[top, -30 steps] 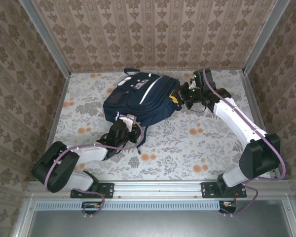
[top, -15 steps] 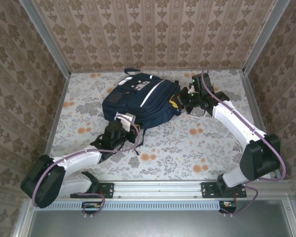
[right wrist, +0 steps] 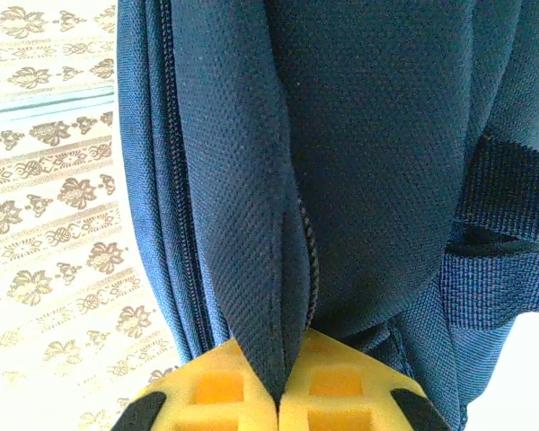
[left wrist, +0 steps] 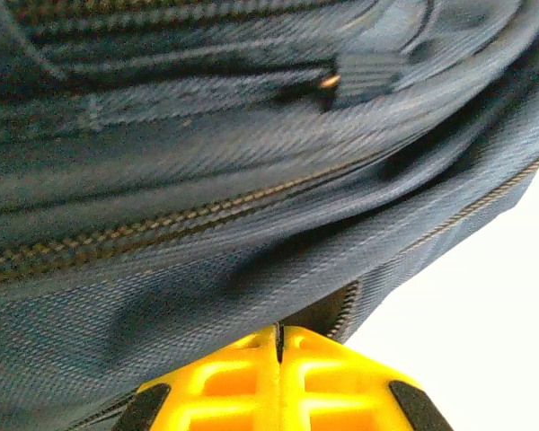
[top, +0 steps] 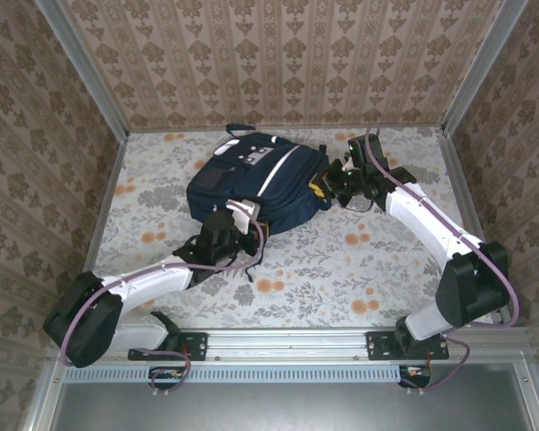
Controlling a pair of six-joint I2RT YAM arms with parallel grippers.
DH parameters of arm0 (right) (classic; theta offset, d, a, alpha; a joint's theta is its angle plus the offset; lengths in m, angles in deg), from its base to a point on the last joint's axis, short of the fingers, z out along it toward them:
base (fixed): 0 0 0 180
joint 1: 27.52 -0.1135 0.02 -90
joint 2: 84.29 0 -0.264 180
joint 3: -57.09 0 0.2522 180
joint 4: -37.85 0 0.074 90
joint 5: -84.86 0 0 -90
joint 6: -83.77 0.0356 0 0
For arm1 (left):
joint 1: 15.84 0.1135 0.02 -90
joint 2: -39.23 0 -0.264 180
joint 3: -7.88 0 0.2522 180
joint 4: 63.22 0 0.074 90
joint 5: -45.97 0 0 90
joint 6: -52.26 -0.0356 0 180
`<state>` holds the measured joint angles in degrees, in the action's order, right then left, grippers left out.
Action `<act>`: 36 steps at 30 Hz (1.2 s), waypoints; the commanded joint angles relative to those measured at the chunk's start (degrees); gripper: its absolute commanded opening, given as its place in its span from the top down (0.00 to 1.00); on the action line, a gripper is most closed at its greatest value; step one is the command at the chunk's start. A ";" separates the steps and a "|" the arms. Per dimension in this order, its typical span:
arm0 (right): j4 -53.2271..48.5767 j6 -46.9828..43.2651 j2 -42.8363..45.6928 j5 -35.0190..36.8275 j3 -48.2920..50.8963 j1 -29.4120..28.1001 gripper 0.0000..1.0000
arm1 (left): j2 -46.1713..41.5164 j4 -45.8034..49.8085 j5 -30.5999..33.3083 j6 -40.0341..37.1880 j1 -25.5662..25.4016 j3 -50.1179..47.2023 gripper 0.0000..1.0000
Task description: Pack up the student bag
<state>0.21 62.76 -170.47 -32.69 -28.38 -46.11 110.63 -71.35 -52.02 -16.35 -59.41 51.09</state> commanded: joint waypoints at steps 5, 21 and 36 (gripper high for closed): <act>3.77 -0.78 1.19 -4.03 -4.42 0.61 1.00 | -4.65 7.40 0.19 5.83 4.00 -1.29 0.70; 1.32 1.85 0.78 -5.56 -7.23 1.85 1.00 | -2.73 13.82 -1.94 8.83 9.29 -0.89 0.49; 4.51 3.69 2.76 -7.94 -4.73 0.81 1.00 | 8.02 2.57 -0.82 3.10 9.95 2.42 0.55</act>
<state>-2.94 63.92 -170.86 -33.82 -31.48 -44.66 117.47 -64.88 -53.39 -10.63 -50.12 50.74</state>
